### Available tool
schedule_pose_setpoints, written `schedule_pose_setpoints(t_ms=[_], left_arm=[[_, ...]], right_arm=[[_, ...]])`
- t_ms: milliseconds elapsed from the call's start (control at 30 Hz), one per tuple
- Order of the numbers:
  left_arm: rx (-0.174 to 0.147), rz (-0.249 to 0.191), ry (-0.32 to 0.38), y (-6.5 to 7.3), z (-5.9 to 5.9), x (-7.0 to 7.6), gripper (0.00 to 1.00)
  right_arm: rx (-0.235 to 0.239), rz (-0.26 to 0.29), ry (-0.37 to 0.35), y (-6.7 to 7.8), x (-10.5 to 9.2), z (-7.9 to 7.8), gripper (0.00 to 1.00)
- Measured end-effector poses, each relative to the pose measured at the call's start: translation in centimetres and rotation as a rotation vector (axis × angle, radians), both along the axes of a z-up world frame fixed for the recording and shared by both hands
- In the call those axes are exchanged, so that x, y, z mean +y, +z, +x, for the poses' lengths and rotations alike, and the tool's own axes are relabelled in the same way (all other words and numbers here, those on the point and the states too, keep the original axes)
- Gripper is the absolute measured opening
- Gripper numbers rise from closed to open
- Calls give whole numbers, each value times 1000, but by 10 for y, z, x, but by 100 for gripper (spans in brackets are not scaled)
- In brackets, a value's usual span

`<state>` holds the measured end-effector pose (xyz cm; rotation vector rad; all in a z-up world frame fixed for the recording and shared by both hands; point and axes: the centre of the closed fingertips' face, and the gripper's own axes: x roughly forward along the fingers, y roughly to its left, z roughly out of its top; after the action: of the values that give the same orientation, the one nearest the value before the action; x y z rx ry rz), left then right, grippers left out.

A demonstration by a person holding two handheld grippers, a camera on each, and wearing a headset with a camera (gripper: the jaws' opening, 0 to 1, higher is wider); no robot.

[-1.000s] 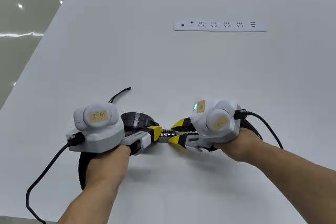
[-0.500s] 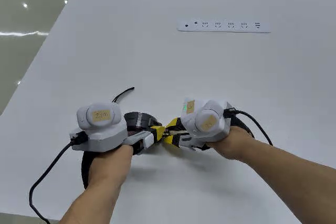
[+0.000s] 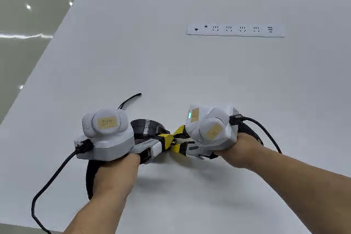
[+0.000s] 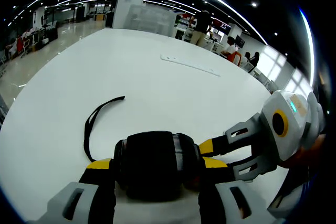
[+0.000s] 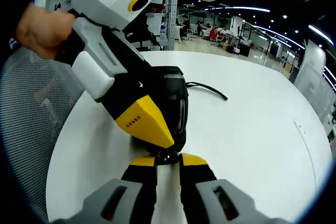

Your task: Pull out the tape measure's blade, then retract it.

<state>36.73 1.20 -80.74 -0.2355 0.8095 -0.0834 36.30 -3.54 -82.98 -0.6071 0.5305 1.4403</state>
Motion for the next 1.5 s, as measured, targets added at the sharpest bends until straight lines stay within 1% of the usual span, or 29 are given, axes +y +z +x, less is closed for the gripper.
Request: schedule_pose_setpoints(t_ms=[300, 367, 467, 633, 700, 800, 967, 1233, 1333, 1400, 1467, 1500], left_arm=[[-2, 13, -3, 0, 0, 0, 62], [-8, 17, -1, 1, 0, 0, 62], [-12, 21, 0, 1, 0, 0, 62], [-9, 24, -2, 2, 0, 0, 63], [-9, 26, -6, 2, 0, 0, 63], [-19, 33, -9, 3, -1, 0, 62], [-26, 33, -15, 4, -3, 1, 62], [-41, 56, -70, 8, -6, 1, 65], [-47, 67, -98, 9, -7, -1, 67], [-58, 71, -118, 10, -7, -2, 68], [-63, 69, -139, 11, -8, -5, 69], [-64, 73, -138, 11, -8, -4, 69]], right_arm=[[3, -4, -14, 0, -1, -1, 15], [3, -6, -16, 0, -1, 0, 15], [1, -9, -20, 0, -1, 0, 16], [4, -16, -23, -1, -2, 1, 18], [-1, -19, -25, 0, -3, 2, 19], [-4, -21, -29, 0, -5, 3, 20], [-10, -22, -40, 3, -9, 5, 21], [-21, -20, -62, 8, -22, 7, 24], [-17, -19, -78, 10, -31, 8, 27], [-15, -18, -89, 10, -35, 8, 27], [3, -24, -110, 9, -41, 7, 27], [-1, -25, -114, 9, -45, 7, 27]])
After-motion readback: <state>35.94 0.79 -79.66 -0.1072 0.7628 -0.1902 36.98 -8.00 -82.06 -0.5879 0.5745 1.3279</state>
